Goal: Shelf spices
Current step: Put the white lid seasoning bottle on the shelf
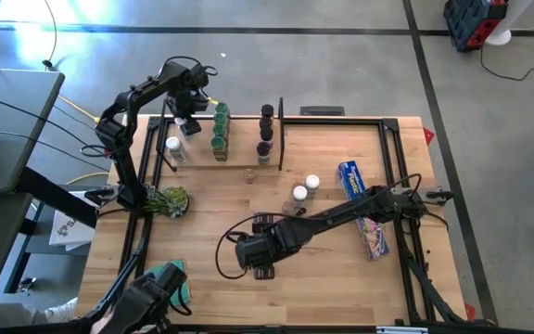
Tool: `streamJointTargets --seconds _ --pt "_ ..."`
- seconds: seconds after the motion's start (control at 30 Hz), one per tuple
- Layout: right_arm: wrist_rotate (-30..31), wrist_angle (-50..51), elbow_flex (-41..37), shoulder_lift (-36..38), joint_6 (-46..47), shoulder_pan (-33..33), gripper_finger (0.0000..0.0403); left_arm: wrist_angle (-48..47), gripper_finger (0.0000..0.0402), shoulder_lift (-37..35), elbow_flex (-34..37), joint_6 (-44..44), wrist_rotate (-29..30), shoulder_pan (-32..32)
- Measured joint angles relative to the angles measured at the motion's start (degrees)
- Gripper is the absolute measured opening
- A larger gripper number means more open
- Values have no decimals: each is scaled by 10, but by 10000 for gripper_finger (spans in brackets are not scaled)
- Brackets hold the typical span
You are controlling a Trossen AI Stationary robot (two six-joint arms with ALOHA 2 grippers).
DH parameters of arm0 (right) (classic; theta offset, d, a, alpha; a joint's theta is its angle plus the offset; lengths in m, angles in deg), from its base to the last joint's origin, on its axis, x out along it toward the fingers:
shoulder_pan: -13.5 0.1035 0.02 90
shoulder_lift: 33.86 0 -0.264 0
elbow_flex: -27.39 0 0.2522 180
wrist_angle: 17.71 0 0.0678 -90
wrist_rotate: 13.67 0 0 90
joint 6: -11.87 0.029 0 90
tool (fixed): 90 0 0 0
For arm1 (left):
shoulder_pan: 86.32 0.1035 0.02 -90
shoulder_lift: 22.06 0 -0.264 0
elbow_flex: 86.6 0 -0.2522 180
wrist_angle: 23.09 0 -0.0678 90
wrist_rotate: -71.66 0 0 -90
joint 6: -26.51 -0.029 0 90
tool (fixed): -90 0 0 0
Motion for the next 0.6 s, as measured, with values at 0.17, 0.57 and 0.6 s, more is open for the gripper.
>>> streamJointTargets --seconds 0.17,0.57,0.6 --pt "0 0 0 0 0 0 286 -1 279 -14 0 2 -17 -3" --pt "0 -5 0 0 -3 0 286 111 280 -87 -1 16 -90 -3" --pt "0 -6 0 0 -3 0 286 119 280 -88 -1 26 -91 -3"
